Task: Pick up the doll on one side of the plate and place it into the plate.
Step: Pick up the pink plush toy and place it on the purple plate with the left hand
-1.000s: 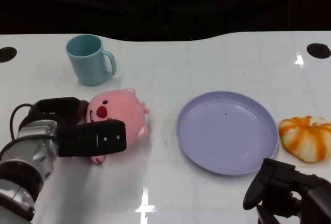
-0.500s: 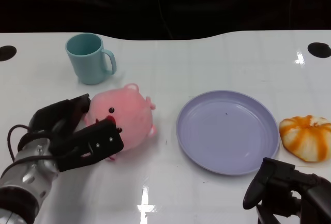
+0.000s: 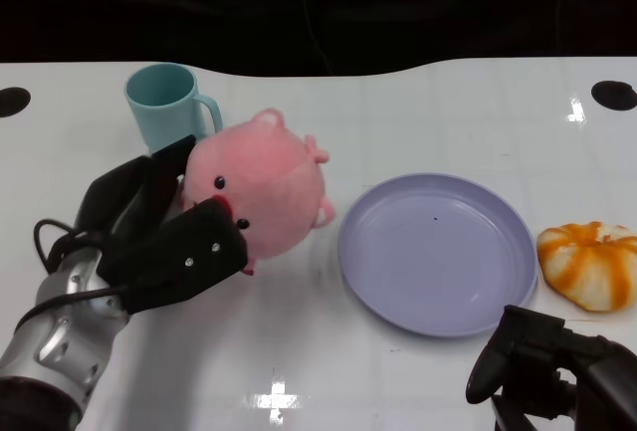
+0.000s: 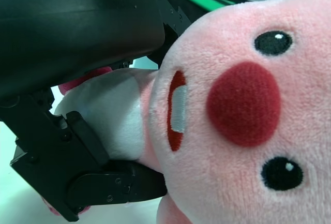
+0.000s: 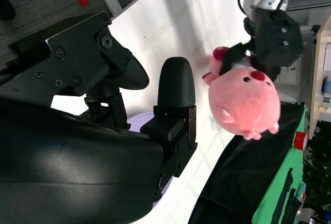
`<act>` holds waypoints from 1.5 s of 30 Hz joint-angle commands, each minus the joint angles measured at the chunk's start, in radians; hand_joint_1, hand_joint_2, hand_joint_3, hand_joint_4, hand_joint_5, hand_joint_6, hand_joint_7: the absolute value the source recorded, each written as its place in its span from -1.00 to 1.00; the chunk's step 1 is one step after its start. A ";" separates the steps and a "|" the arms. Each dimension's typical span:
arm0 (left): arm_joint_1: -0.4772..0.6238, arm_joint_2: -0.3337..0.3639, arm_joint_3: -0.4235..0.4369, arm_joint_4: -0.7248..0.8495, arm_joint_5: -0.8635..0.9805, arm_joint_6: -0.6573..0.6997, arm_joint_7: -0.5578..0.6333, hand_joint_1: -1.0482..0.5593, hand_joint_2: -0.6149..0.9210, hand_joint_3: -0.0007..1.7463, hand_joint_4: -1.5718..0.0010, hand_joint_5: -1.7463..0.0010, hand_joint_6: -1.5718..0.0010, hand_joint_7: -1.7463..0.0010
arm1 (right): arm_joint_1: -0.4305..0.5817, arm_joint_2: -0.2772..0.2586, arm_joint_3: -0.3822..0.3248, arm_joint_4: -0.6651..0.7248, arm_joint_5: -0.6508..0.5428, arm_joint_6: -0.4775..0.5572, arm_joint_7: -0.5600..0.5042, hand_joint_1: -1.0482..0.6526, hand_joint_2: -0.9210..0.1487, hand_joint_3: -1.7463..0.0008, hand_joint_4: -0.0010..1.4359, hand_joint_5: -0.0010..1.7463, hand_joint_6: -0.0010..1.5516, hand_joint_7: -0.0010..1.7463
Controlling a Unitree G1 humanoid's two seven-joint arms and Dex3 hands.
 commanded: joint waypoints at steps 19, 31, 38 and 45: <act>-0.274 -0.255 -0.166 0.067 0.112 0.148 -0.081 0.09 0.27 0.47 -0.23 -1.00 -0.01 -1.00 | -0.002 -0.002 0.026 -0.010 0.000 0.006 -0.013 0.16 -0.44 -0.34 -0.15 1.00 -0.32 0.77; -0.405 -0.365 -0.242 0.295 0.154 0.189 -0.102 0.00 0.57 -0.03 -0.14 -1.00 0.17 -1.00 | 0.001 -0.007 0.032 -0.021 -0.009 0.013 -0.017 0.14 -0.41 -0.34 -0.16 1.00 -0.32 0.75; -0.403 -0.359 -0.223 0.344 0.072 0.081 -0.229 -0.13 0.96 -0.78 0.50 -0.17 0.42 0.61 | 0.004 -0.003 0.032 -0.021 -0.010 0.004 -0.015 0.15 -0.40 -0.35 -0.15 0.99 -0.30 0.74; -0.404 -0.329 -0.316 0.293 0.165 0.131 -0.300 -0.71 1.00 -0.65 0.99 0.93 0.97 0.99 | 0.007 -0.003 0.025 -0.021 -0.003 0.001 -0.012 0.14 -0.38 -0.37 -0.15 1.00 -0.30 0.74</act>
